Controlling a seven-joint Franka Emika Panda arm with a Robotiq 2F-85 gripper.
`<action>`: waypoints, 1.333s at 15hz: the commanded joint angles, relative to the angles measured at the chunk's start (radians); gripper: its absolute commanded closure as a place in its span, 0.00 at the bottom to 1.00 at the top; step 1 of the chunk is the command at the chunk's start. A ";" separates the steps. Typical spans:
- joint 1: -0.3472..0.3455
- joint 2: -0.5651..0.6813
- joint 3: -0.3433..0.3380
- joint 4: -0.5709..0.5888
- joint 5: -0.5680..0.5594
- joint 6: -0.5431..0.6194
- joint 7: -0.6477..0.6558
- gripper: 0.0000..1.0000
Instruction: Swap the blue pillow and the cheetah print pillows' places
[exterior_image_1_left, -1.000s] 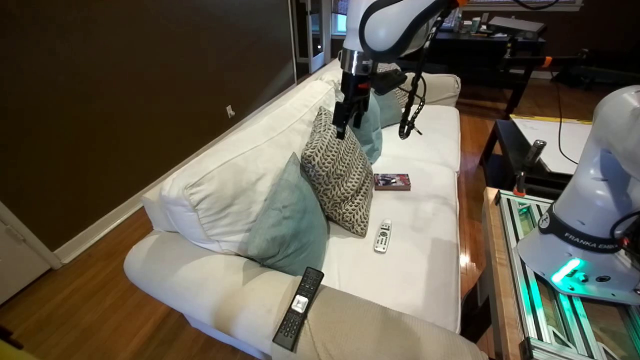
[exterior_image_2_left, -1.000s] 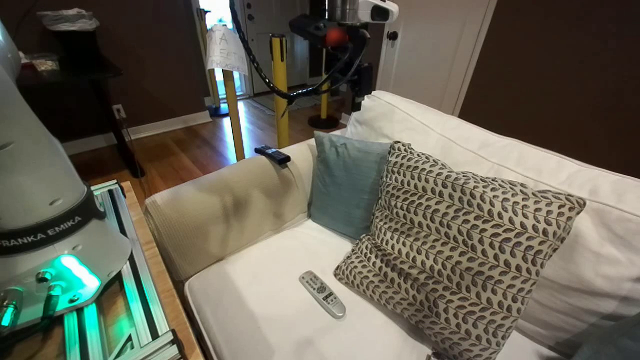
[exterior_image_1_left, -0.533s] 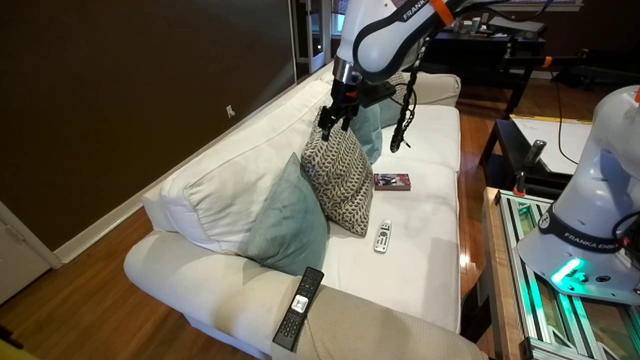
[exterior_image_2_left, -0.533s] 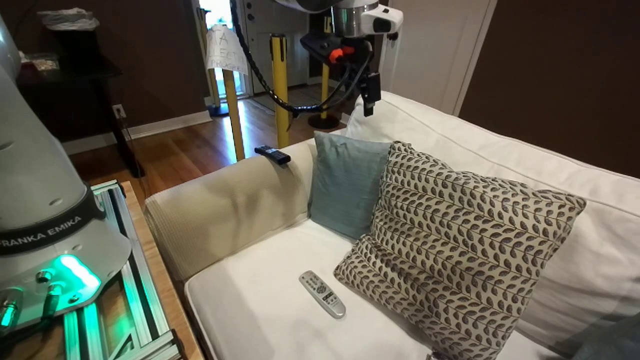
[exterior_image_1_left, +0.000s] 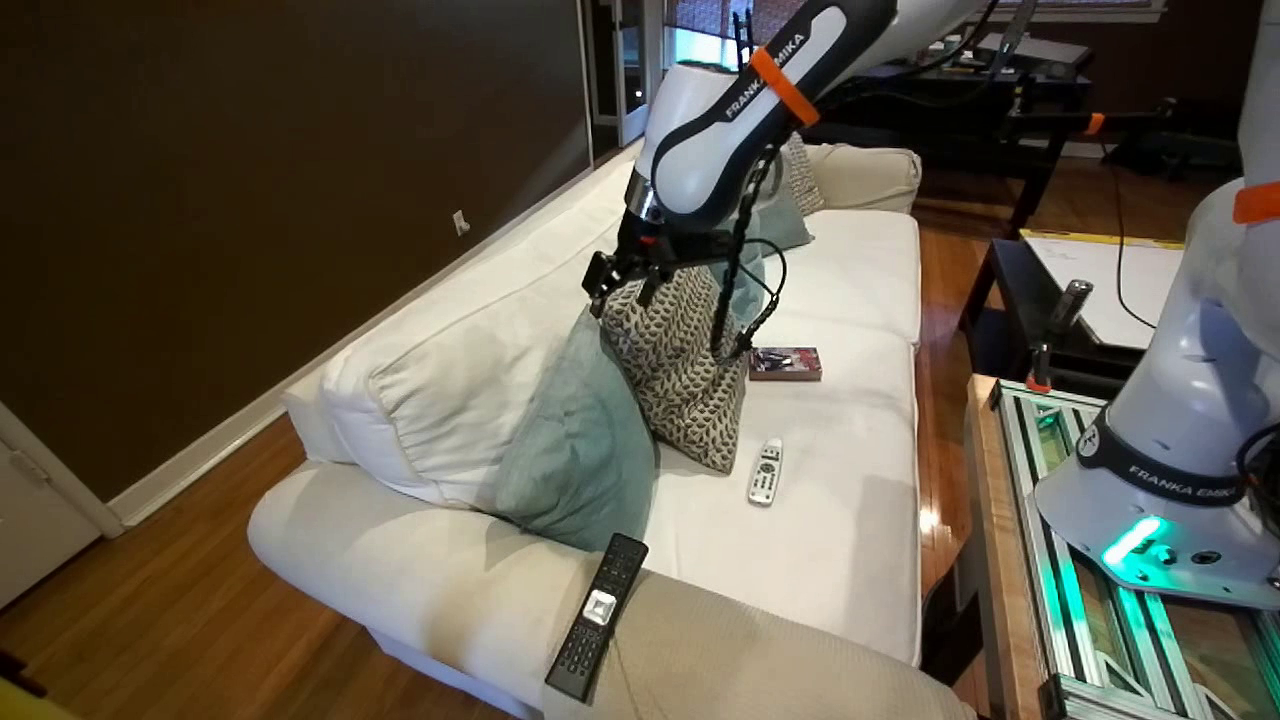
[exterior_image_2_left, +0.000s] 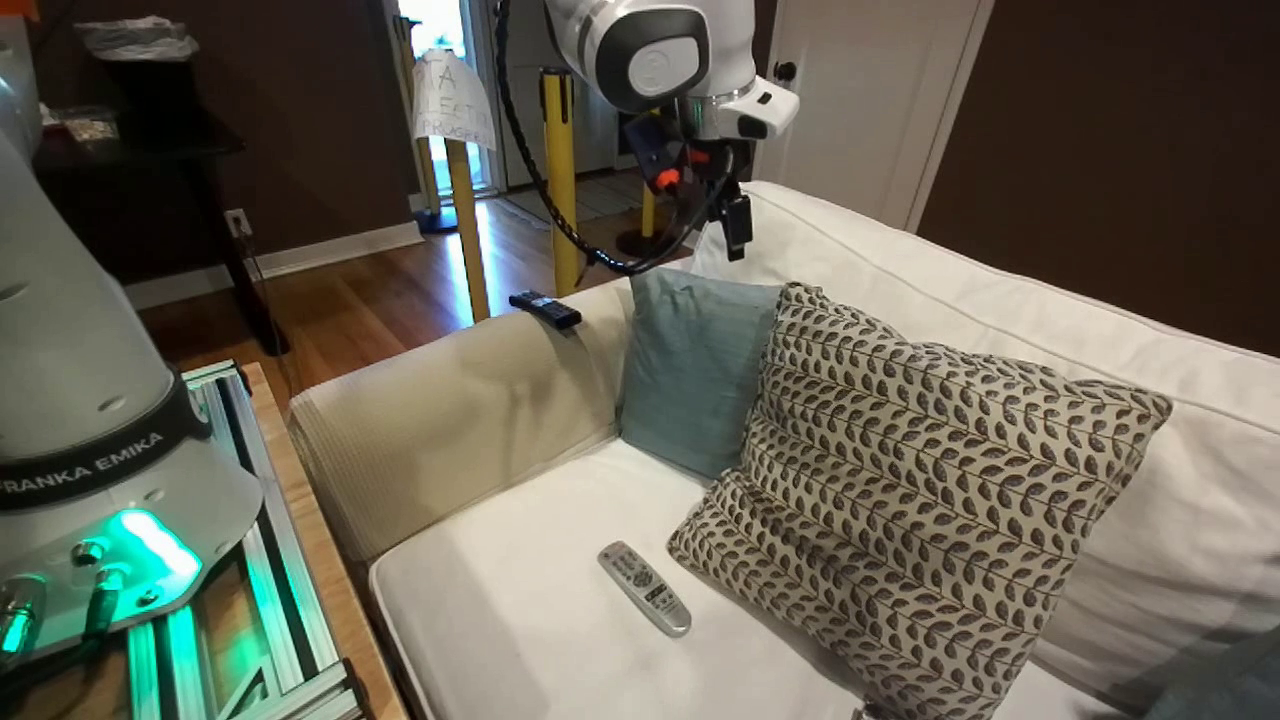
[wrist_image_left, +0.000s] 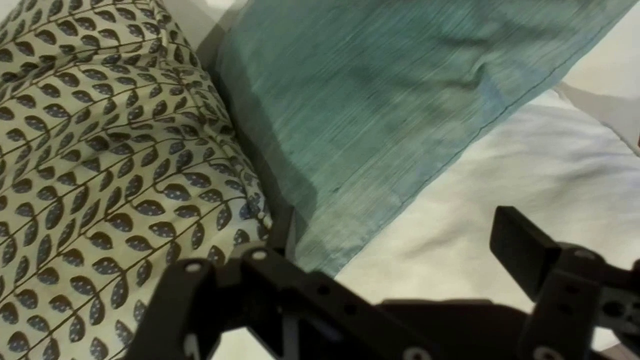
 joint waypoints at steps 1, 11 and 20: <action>-0.028 0.121 0.055 0.117 0.085 -0.034 -0.017 0.00; -0.007 0.344 0.031 0.347 0.051 -0.153 0.022 0.00; 0.018 0.470 -0.007 0.465 0.015 -0.168 0.063 0.25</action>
